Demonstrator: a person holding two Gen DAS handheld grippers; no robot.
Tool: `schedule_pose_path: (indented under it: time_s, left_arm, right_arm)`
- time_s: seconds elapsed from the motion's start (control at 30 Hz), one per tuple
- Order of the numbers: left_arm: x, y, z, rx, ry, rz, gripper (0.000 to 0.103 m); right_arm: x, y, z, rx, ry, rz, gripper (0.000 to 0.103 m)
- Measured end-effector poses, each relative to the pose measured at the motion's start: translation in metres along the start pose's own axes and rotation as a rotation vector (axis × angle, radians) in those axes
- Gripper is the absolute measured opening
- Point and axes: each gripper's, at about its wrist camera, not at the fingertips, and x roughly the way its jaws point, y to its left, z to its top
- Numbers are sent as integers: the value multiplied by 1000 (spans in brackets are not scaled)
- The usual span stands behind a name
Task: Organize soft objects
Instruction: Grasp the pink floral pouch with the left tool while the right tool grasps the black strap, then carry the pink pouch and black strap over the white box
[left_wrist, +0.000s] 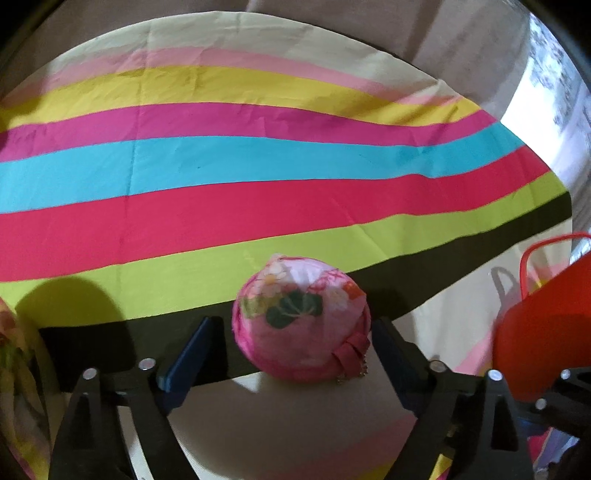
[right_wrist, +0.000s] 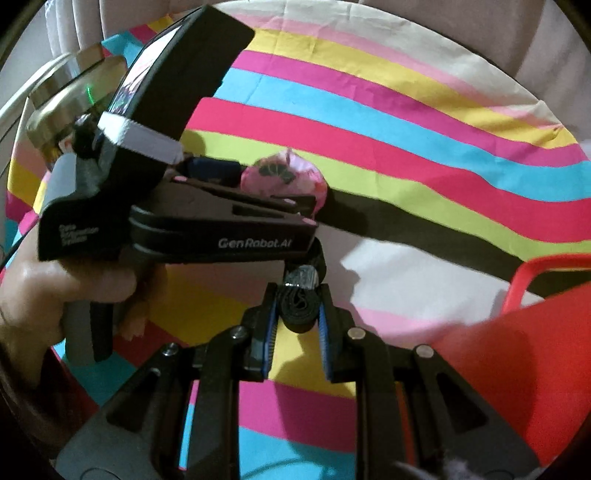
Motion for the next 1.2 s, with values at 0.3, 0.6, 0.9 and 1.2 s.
schedule_pose_path:
  time_s: [0.3, 0.6, 0.9, 1.2]
  left_arm:
    - [9, -14, -4, 101, 1, 96, 91]
    - [4, -14, -4, 94, 3, 108, 74]
    - [-35, -17, -8, 69, -7, 116, 74]
    - [-105, -54, -32, 93, -54, 95, 74]
  right_arm:
    - [-6, 2, -19, 12, 44, -26, 23]
    - [-22, 13, -27, 3, 30, -29, 23]
    - [-52, 8, -41, 27, -18, -48, 23]
    - [-100, 0, -68, 70, -72, -72, 23]
